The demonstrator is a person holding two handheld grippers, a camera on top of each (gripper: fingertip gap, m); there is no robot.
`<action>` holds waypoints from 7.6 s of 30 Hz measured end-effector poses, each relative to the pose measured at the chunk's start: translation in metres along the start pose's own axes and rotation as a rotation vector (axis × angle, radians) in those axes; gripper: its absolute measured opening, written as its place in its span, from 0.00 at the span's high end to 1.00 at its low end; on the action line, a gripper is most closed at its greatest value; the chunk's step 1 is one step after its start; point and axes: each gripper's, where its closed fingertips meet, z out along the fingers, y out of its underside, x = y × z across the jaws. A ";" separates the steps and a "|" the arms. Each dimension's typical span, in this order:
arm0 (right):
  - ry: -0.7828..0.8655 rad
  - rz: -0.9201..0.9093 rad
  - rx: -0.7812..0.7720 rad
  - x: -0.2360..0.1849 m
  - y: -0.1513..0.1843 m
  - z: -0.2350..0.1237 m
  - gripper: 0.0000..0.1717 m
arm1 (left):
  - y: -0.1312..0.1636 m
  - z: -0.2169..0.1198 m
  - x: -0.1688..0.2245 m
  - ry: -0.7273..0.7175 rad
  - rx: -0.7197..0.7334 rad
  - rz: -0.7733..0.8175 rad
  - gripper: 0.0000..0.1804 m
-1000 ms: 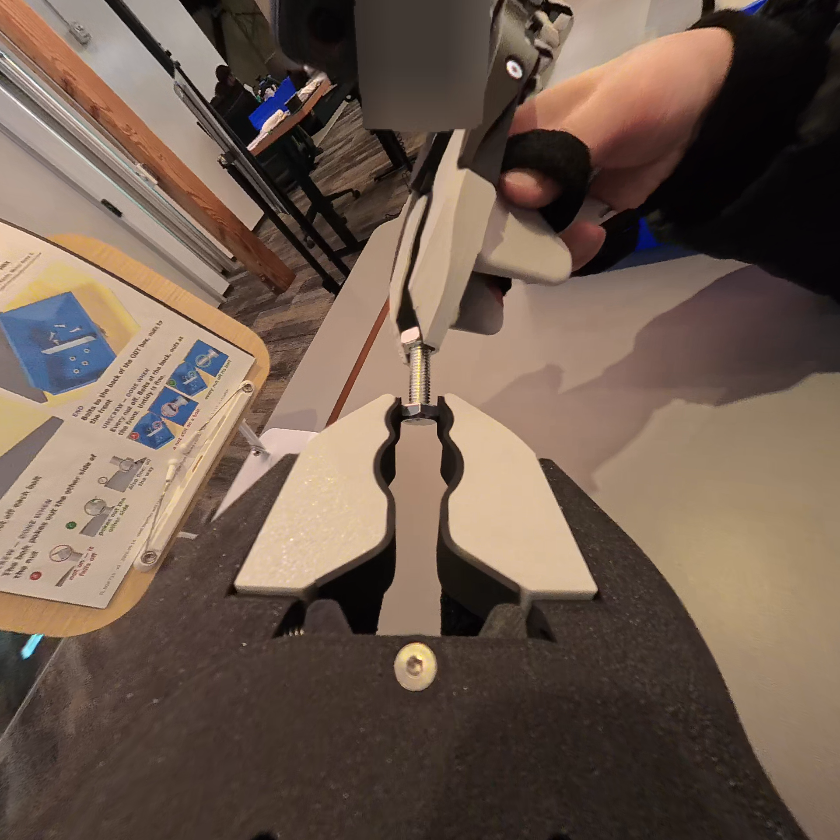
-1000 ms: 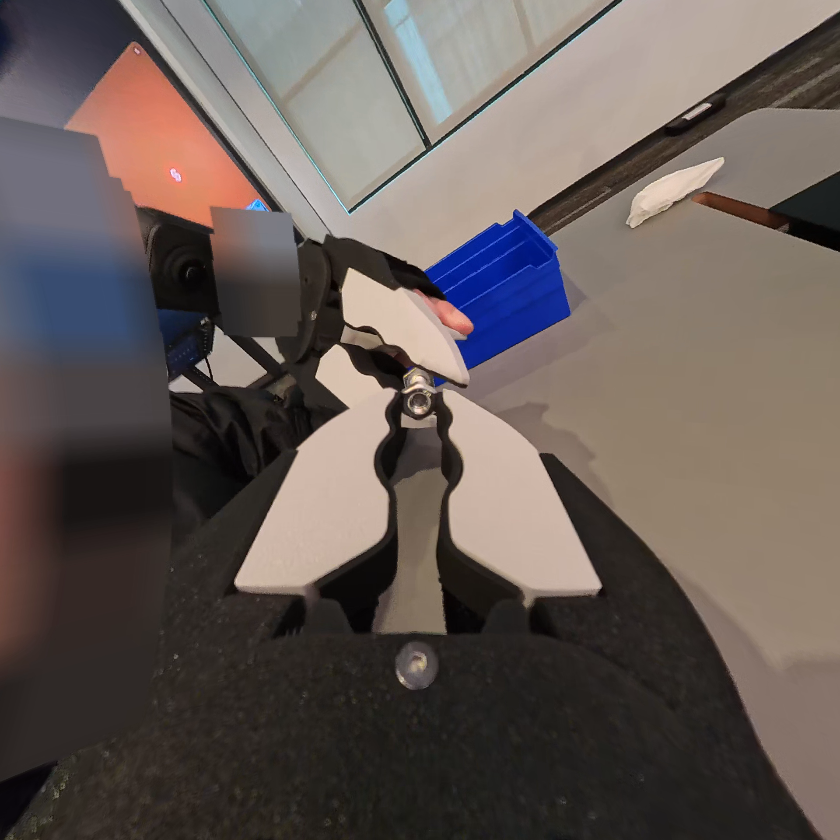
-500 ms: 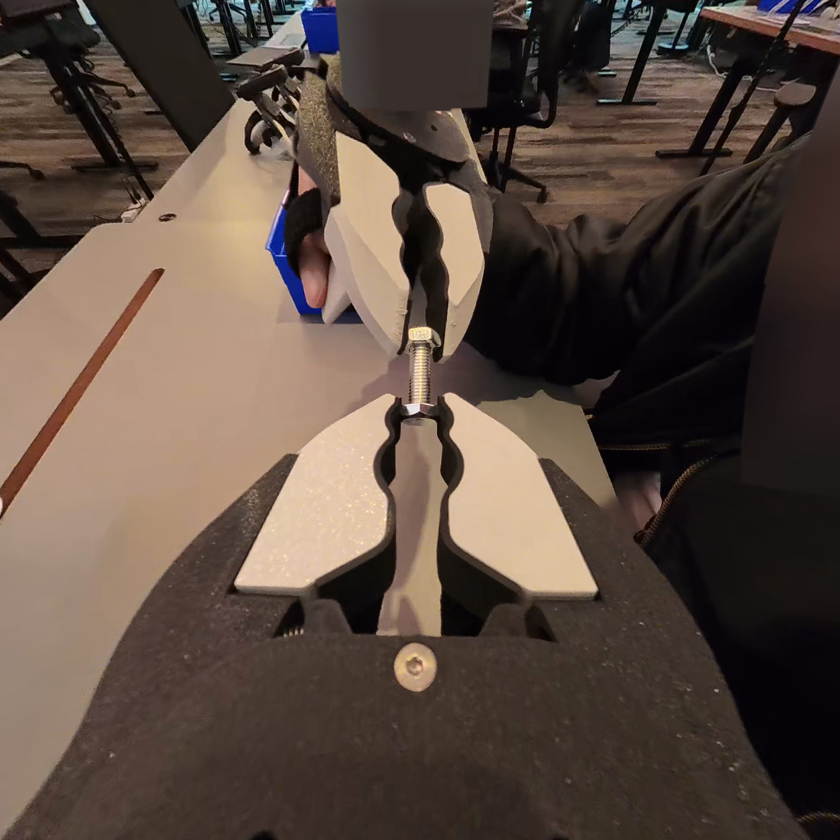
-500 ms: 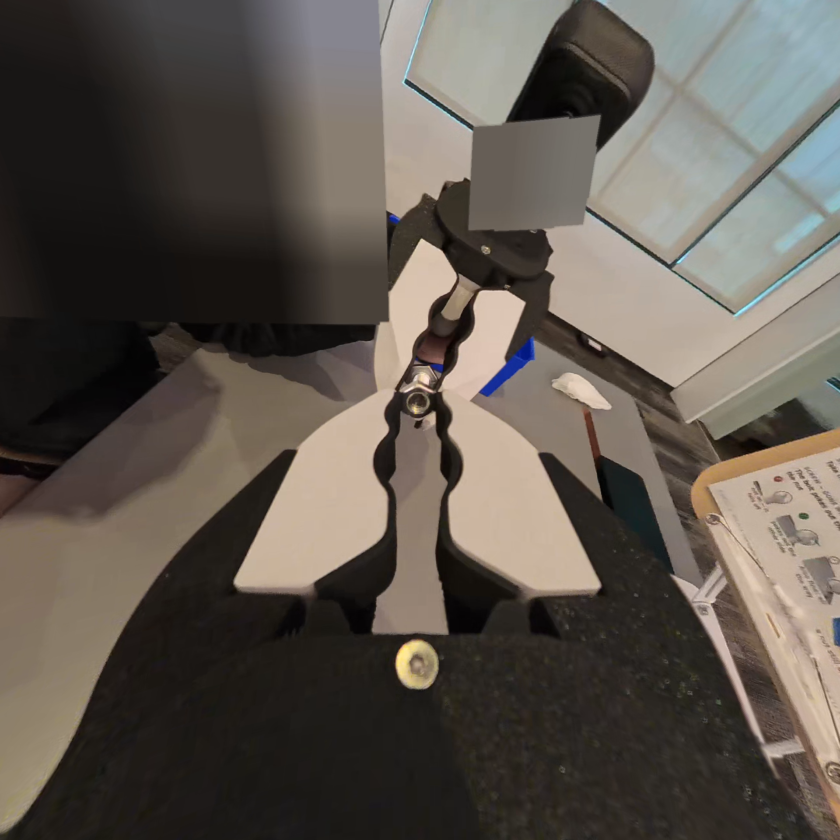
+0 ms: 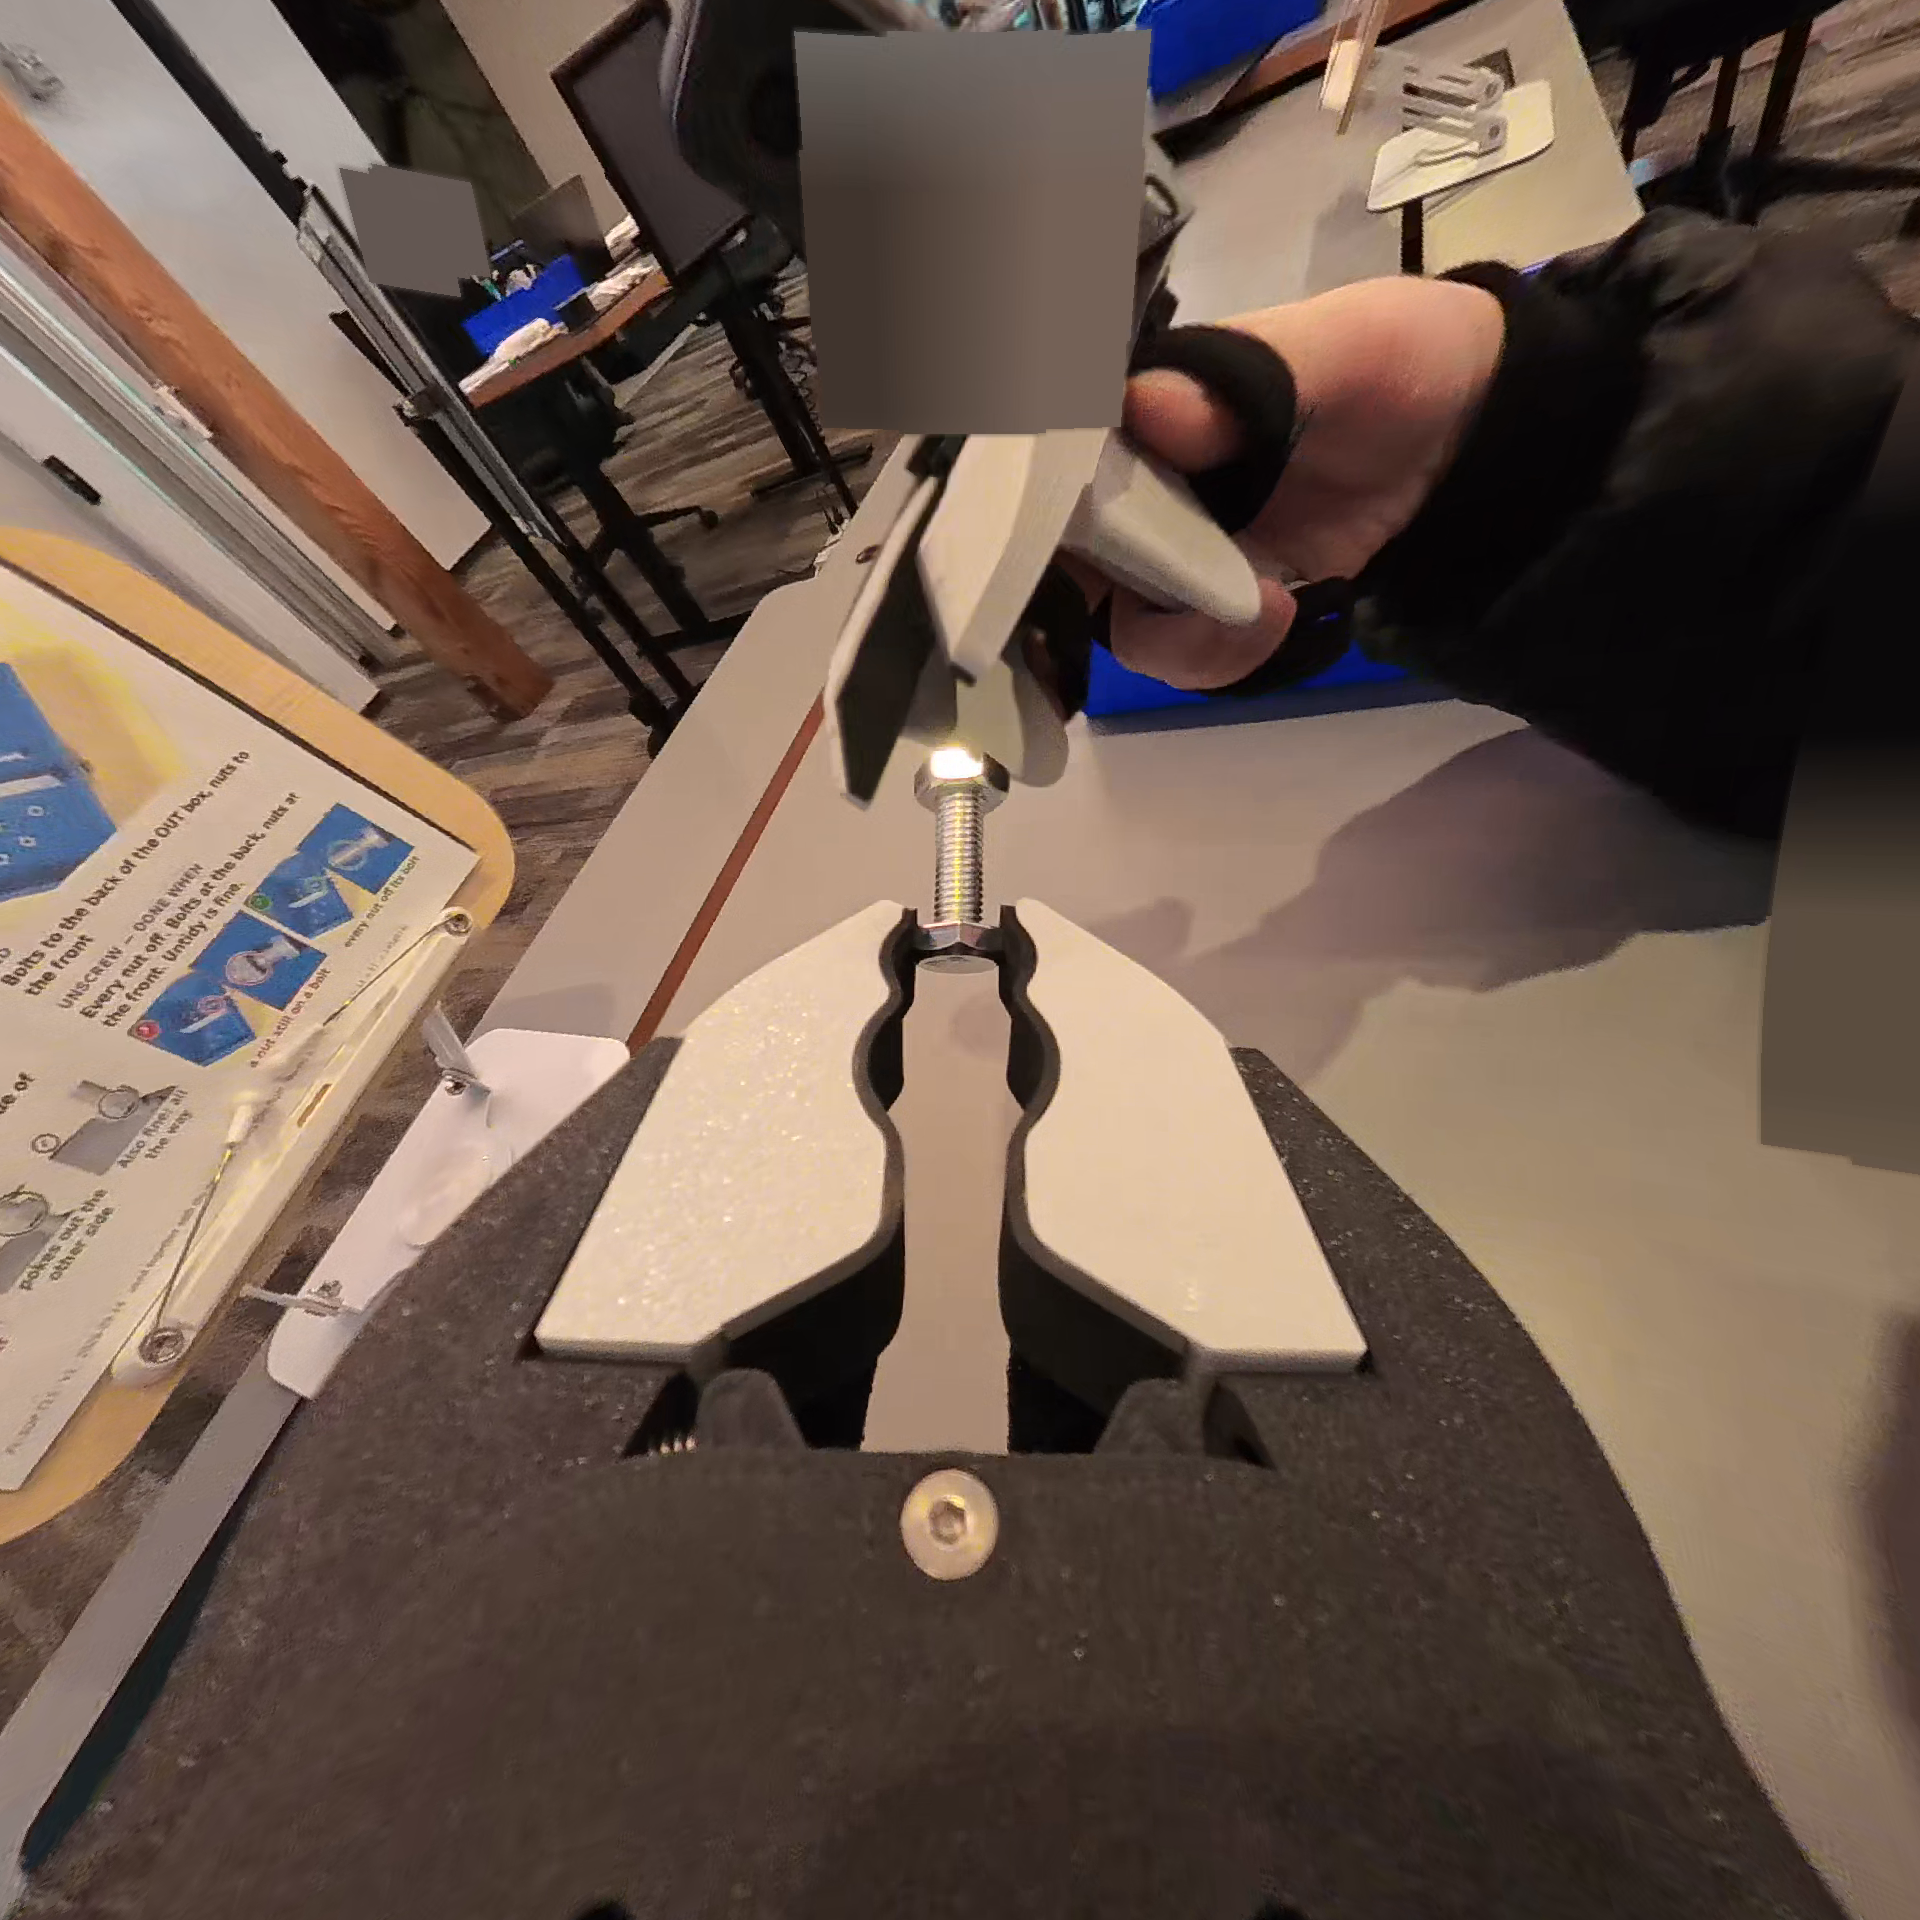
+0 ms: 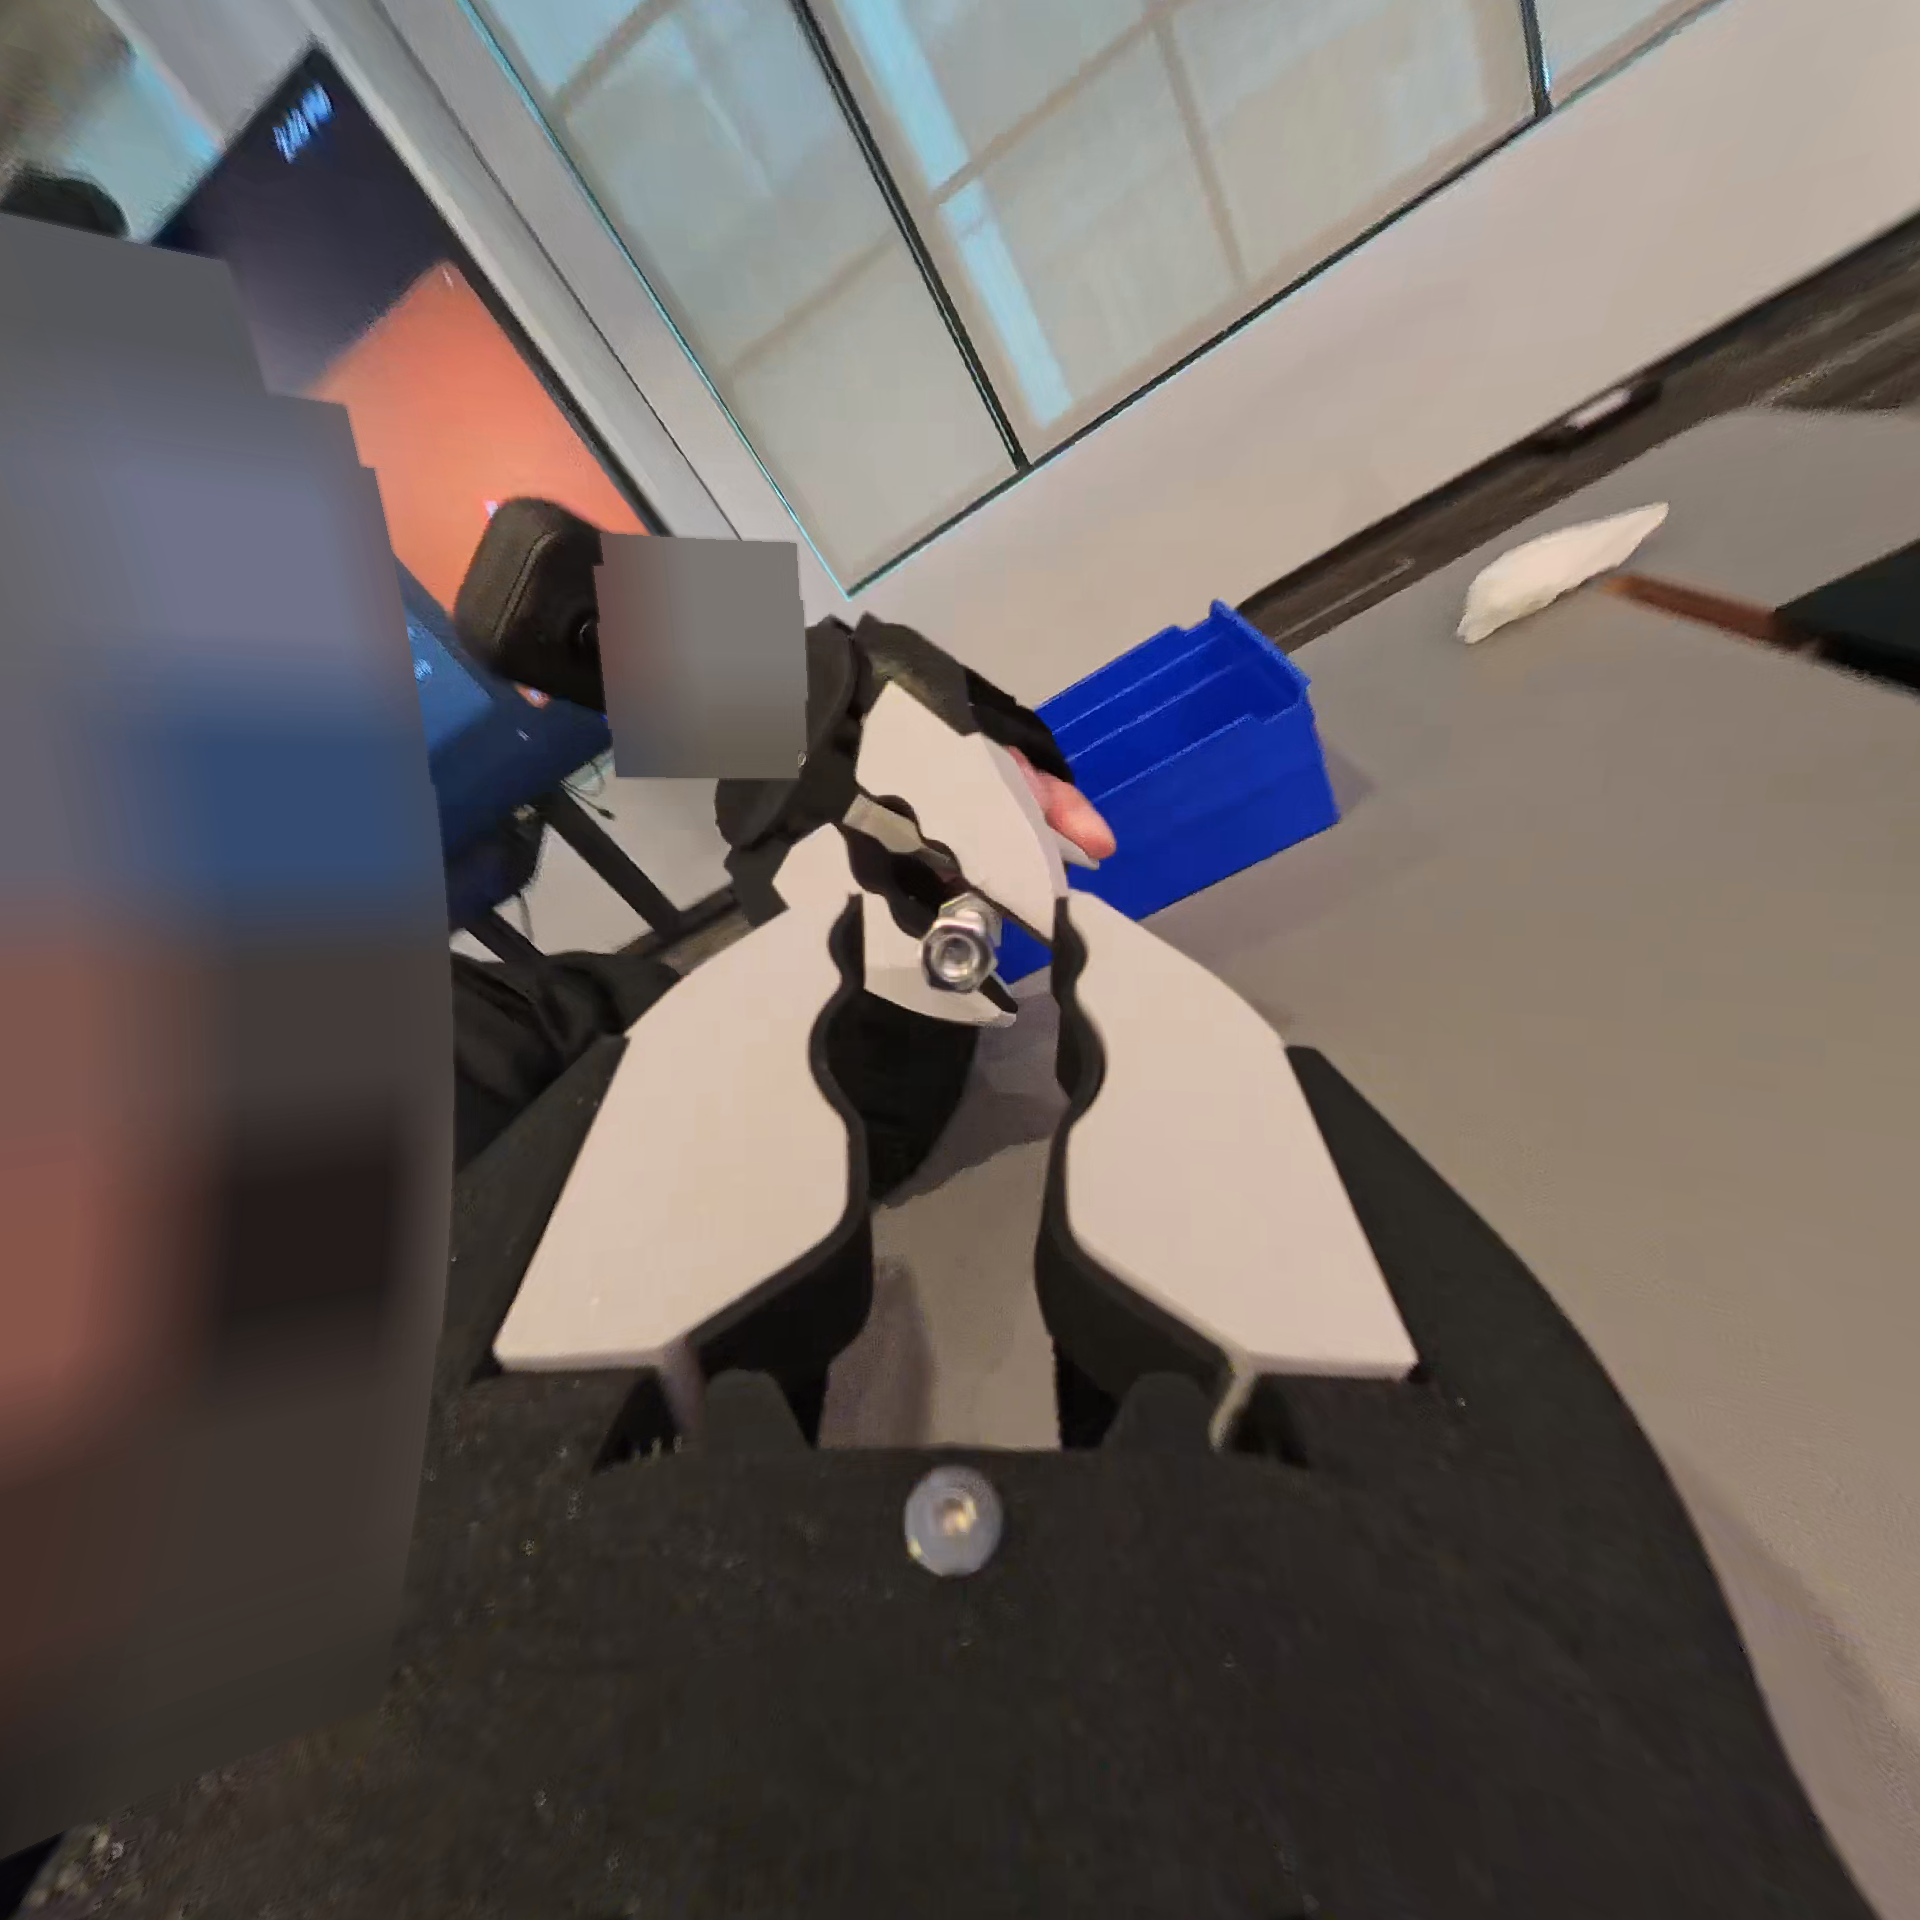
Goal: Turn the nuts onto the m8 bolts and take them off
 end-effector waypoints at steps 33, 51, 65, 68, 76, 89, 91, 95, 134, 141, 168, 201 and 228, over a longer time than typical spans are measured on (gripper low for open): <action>0.355 -0.724 -0.239 -0.005 0.001 -0.050 0.91 | 0.005 -0.006 0.018 0.183 -0.020 -0.126 0.92; 1.093 0.067 -0.784 0.018 0.215 -0.395 0.91 | -0.009 0.001 0.032 0.170 0.000 -0.107 0.92; 1.108 0.121 -0.889 0.045 0.261 -0.425 0.90 | -0.006 0.019 0.032 0.151 -0.039 -0.125 0.92; 1.108 0.138 -0.869 0.047 0.265 -0.428 0.89 | -0.001 0.021 0.034 0.157 -0.048 -0.133 0.92; 1.145 -0.022 -0.688 0.030 0.213 -0.419 0.85 | -0.001 0.017 0.030 0.147 -0.034 -0.137 0.92; 0.552 -0.705 -0.459 -0.038 0.066 -0.186 0.84 | 0.003 0.020 0.033 0.166 -0.040 -0.132 0.92; 0.472 -0.762 -0.432 -0.037 0.056 -0.152 0.86 | 0.005 0.019 0.035 0.173 -0.049 -0.128 0.92; 0.304 -0.840 -0.398 -0.037 0.044 -0.083 0.86 | 0.007 0.020 0.042 0.187 -0.059 -0.112 0.92; 1.017 0.080 -1.267 0.131 0.188 -0.447 0.95 | 0.001 0.010 0.022 0.101 -0.032 -0.124 0.88; 0.997 0.090 -1.178 0.136 0.194 -0.449 0.94 | 0.007 0.014 0.019 0.098 -0.048 -0.134 0.88; 0.607 -0.575 -0.264 -0.015 0.011 -0.155 0.84 | 0.212 -0.324 -0.051 -0.630 -0.725 -0.506 0.89; 0.597 -0.560 -0.315 0.007 0.024 -0.115 0.86 | 0.313 -0.289 -0.130 -0.728 -0.618 -0.896 0.92; -0.294 0.371 0.408 -0.020 -0.040 0.015 0.76 | -0.080 -0.049 -0.045 -0.346 0.181 -0.171 1.00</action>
